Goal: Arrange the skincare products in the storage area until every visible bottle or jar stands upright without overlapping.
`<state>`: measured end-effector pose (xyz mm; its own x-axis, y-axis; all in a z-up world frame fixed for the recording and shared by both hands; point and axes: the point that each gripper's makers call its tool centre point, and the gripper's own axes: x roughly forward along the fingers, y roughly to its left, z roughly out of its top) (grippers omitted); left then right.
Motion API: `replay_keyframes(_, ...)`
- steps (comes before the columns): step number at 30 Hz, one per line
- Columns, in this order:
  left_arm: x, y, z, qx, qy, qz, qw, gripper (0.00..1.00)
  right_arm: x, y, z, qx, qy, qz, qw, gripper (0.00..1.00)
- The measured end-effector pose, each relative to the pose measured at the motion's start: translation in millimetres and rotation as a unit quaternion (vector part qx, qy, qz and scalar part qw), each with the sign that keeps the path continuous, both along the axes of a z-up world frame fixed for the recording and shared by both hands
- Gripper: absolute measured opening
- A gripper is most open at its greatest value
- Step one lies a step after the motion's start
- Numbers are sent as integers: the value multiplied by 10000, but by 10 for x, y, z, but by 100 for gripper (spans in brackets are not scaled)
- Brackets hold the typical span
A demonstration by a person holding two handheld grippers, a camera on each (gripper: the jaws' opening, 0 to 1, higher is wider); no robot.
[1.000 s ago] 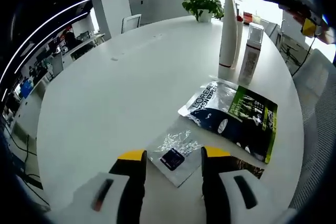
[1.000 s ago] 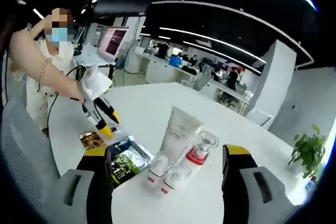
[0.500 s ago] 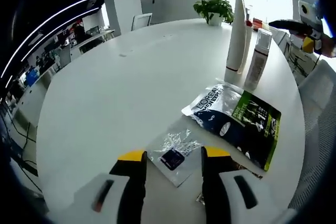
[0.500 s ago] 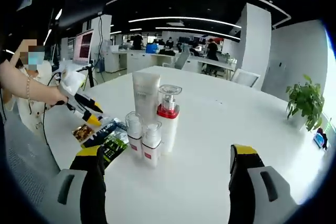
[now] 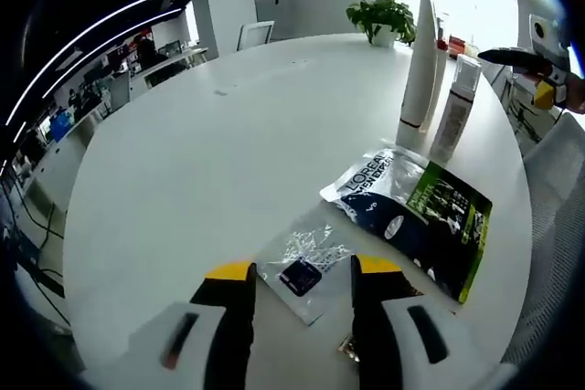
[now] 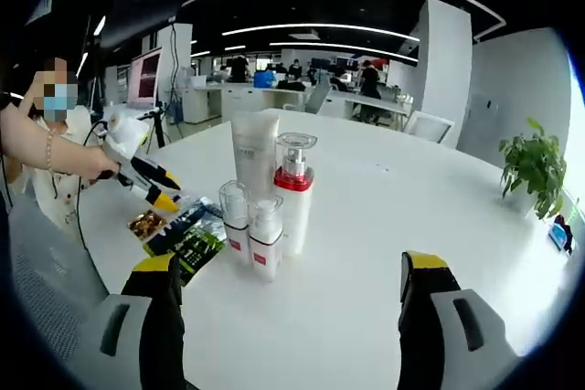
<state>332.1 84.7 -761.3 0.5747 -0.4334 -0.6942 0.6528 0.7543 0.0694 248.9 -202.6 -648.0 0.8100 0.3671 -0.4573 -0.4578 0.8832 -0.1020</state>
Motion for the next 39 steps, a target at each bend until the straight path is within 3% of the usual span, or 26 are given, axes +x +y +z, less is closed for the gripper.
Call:
replay_keyframes(21,5,28,-16,33,40,12,10000,43,-52,-11,-12,21,-7,-46,10000,99)
replay_keyframes(39,-96,361,4,192,19,287,9994,40,-88,24,5,26,-47,-15,10000,99)
